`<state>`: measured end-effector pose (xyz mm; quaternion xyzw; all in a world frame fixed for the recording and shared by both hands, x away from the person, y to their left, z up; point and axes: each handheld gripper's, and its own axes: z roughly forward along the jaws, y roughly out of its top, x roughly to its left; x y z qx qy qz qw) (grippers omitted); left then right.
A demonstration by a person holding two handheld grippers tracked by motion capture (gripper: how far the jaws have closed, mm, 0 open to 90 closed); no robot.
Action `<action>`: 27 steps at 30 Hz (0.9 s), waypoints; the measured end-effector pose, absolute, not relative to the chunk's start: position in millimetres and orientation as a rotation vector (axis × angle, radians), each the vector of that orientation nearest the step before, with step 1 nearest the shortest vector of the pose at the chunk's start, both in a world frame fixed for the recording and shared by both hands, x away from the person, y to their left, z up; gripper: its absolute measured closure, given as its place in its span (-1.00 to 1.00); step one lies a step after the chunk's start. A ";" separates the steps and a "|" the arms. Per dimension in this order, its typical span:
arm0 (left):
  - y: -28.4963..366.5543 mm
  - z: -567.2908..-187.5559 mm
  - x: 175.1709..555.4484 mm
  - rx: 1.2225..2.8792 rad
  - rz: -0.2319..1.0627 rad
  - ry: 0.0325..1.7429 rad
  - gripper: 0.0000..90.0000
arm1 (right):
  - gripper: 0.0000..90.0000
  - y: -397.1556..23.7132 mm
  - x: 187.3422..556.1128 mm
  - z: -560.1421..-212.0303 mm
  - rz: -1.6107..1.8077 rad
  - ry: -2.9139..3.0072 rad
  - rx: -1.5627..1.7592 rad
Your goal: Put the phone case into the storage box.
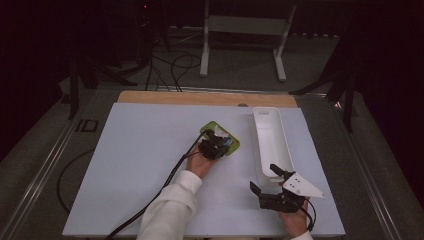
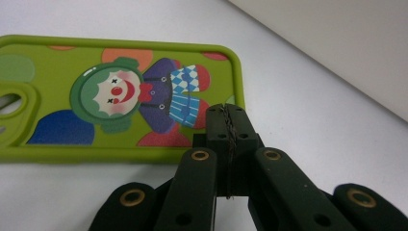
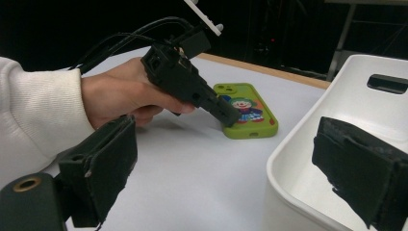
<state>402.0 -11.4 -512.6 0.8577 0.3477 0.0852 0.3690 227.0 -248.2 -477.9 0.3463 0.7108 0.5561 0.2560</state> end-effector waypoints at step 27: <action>-2.3 -508.8 398.0 2.244 0.240 0.904 1.00 | -0.81 -248.3 227.0 -478.1 1.507 1.931 0.941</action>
